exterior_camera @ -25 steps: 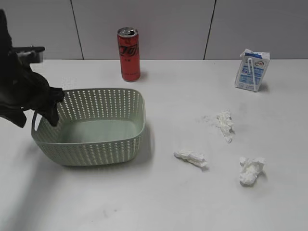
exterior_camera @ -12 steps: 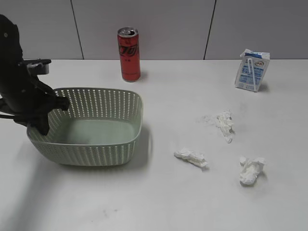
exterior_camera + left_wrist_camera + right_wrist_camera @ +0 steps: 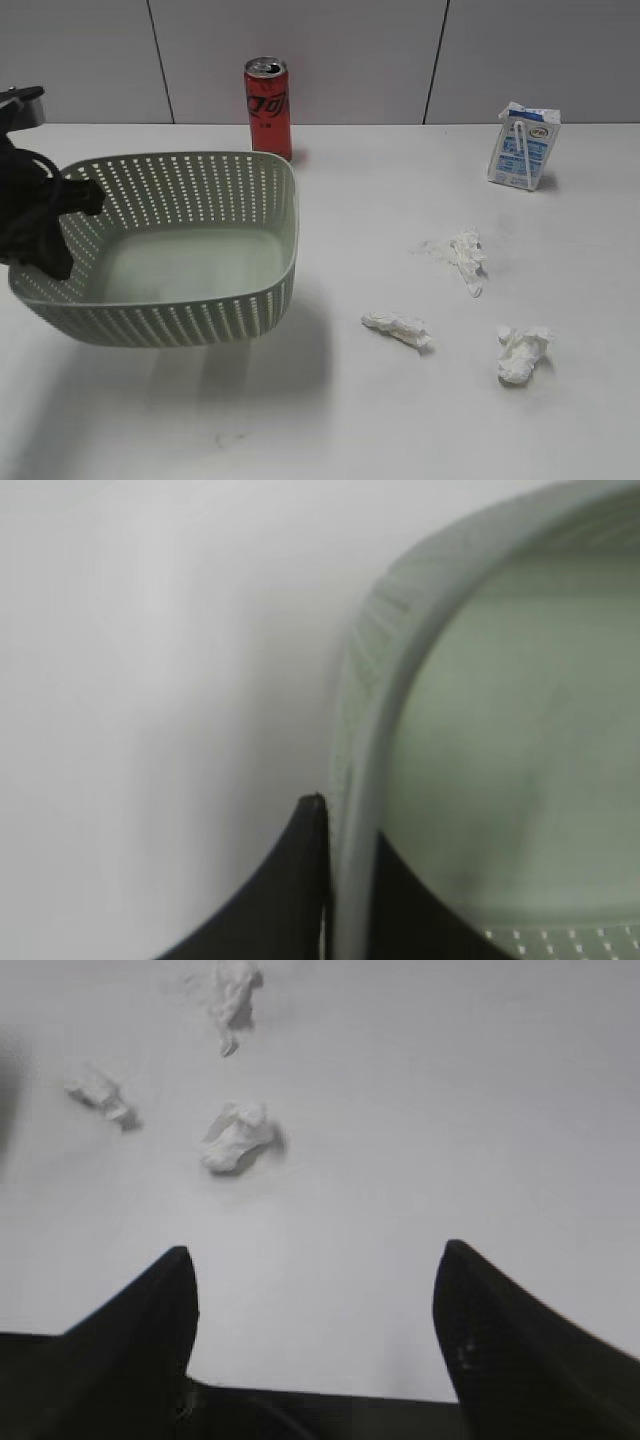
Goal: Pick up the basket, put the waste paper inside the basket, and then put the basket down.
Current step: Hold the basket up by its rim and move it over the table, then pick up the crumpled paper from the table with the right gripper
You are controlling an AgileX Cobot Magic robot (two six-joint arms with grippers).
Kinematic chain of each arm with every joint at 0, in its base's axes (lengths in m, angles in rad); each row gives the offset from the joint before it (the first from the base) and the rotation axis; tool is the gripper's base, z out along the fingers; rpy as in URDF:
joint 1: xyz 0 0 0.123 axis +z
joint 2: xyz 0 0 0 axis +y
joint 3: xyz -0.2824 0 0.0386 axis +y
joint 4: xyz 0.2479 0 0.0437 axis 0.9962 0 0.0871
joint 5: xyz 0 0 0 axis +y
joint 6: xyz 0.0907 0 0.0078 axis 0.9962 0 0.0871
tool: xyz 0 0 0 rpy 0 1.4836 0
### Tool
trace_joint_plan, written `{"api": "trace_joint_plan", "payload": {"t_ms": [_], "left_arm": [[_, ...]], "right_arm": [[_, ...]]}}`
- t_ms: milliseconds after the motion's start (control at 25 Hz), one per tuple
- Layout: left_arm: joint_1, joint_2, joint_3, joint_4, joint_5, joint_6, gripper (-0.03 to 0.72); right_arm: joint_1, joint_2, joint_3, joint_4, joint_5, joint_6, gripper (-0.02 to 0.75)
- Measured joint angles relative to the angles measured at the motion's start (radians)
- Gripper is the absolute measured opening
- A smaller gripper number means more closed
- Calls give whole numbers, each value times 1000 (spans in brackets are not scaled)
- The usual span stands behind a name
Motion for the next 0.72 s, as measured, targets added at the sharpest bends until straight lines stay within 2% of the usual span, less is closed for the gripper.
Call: {"api": "trace_joint_plan", "payload": {"t_ms": [160, 280, 360, 480, 560, 720], "left_arm": [[0, -79, 82, 6, -12, 0, 0], [0, -92, 92, 7, -13, 0, 0], [0, -92, 92, 7, -18, 0, 0], [0, -92, 92, 7, -24, 0, 0], [0, -92, 92, 7, -28, 0, 0], [0, -92, 92, 8, -30, 0, 0]], "right_arm": [[0, 308, -12, 151, -79, -24, 552], [4, 553, -28, 285, -151, -120, 552], [28, 714, -51, 333, -201, -166, 549], [97, 932, -100, 320, -291, -168, 528], [149, 1058, -133, 270, -345, -102, 514], [221, 1242, -205, 75, -402, 132, 505]]}}
